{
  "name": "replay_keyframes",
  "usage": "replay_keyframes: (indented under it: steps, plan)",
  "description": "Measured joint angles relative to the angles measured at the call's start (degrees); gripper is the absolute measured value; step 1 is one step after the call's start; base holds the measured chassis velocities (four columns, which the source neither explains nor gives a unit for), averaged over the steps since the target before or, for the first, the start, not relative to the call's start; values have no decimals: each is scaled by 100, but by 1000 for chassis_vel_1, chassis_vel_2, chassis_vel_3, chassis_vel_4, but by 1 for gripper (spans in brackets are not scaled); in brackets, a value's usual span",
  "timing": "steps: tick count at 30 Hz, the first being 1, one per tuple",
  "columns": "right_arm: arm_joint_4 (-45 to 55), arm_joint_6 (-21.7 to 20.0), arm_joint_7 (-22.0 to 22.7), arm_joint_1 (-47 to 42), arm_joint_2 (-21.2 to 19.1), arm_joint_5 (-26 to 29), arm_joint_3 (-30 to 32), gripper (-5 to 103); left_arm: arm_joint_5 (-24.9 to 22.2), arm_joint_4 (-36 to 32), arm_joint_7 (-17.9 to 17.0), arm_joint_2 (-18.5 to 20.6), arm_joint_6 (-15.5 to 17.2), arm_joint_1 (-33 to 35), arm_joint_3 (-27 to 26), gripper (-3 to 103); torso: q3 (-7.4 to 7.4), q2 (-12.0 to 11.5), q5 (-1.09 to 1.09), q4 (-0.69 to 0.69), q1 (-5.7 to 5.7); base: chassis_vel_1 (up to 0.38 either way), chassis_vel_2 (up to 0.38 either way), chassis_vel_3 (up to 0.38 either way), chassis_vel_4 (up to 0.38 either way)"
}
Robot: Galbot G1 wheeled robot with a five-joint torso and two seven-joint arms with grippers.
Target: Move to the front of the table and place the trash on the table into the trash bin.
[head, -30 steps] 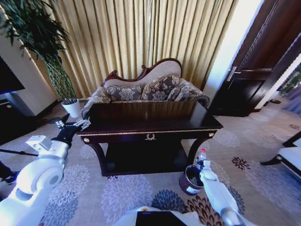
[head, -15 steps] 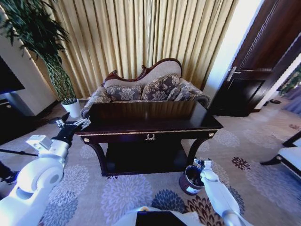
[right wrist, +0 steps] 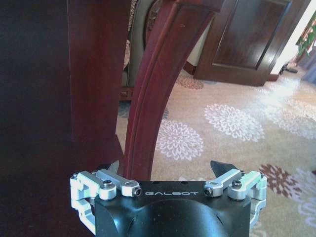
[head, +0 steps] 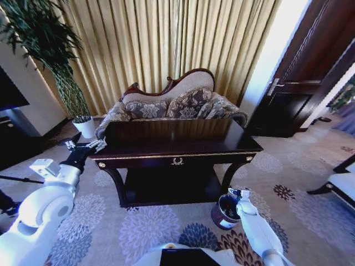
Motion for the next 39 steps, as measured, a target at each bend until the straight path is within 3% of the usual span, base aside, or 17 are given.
replay_keyframes:
  steps: [3, 4, 7, 10, 15, 19, 24, 34, 39]
  plan:
    - [849, -217, -320, -437, -120, 614, 40, 100, -1, -1, -2, -21, 0, 17, -5, 100, 0, 0, 1, -1, 0, 0, 0, 0, 0]
    - [849, -217, -320, -437, -120, 614, 40, 100, -1, -1, -2, -21, 0, 17, -5, 100, 0, 0, 1, -1, 0, 0, 0, 0, 0]
    - [1861, -223, -829, -888, -265, 902, 165, 100, -2, 18, -1, -32, 0, 25, -16, 100, 0, 0, -3, -1, 0, 0, 0, 0, 0]
    - [2991, -239, -1065, -1262, -339, 1259, 334, 100, -4, 56, 1, -30, 0, 0, -18, 100, 0, 1, -2, -1, 0, 0, 0, 0, 0]
    - [4227, -465, -1101, -1572, -353, 1537, 492, 100, -5, 90, 2, -24, 0, -22, -18, 100, 0, 1, 0, 1, 0, 0, 0, 0, 0]
    - [5966, -1013, -910, -1874, -372, 1876, 614, 100, -7, 88, -1, -61, 0, -12, 9, 100, -1, 1, -3, 0, 0, 0, 0, 0, 0]
    - [6991, -1409, -618, -1958, -360, 1903, 578, 100, -10, 41, -3, -73, 1, -16, 39, 100, -1, 1, -2, 0, 0, 0, 0, 0, 0]
    - [7695, -1639, -438, -2086, -330, 1195, 613, 100, -11, -21, -3, -99, 25, 48, 35, 100, 0, 1, -1, 0, 0, 0, 0, 0, 0]
    - [8003, -1834, -402, -2133, -333, 1139, 614, 100, -5, -25, -4, -109, 87, 80, 30, 100, -1, 1, -1, 0, 0, 0, 0, 0, 0]
